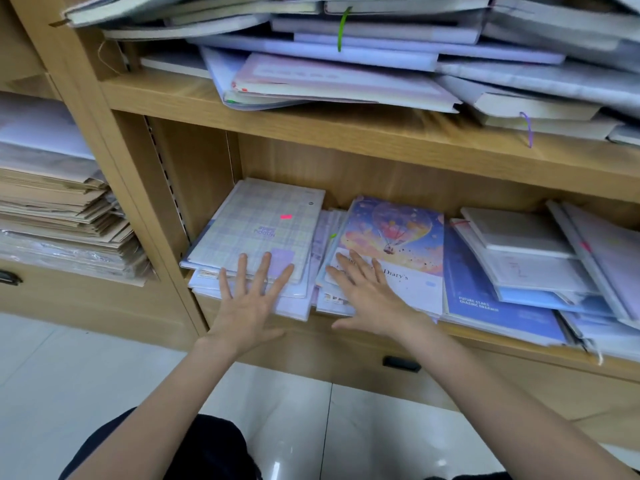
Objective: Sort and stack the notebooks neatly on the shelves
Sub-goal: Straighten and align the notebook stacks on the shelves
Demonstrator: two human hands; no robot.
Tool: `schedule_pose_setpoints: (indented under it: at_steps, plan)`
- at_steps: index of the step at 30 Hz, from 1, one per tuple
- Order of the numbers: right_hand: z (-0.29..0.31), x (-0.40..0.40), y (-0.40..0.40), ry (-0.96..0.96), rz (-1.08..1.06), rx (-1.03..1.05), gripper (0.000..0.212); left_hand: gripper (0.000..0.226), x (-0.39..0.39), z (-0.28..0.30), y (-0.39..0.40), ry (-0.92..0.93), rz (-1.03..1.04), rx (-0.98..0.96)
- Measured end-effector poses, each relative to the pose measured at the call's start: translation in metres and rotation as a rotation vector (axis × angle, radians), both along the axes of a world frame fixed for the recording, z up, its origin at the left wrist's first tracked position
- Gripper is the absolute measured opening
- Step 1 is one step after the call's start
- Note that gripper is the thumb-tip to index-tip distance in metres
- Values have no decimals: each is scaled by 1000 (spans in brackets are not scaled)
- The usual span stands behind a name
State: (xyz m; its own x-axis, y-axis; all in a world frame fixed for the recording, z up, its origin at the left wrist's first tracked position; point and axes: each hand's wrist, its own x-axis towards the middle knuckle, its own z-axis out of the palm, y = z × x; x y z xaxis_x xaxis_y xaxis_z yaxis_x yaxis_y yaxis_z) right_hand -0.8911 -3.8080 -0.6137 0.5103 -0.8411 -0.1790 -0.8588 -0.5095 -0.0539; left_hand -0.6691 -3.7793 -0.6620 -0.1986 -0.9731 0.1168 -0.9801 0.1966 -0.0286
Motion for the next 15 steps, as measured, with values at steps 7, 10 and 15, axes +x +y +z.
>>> schedule_pose_setpoints:
  at_steps: [7, 10, 15]
  plan:
    - [-13, 15, -13, 23, -39, -32, 93, 103, -18, 7, -16, -165, -281, -173]
    - [-10, 10, -13, 13, -42, -43, 85, 84, -12, 12, -27, -50, -353, -212]
    - [-18, -8, 5, -2, 74, -258, 73, 38, 5, 49, -46, 277, -238, -303]
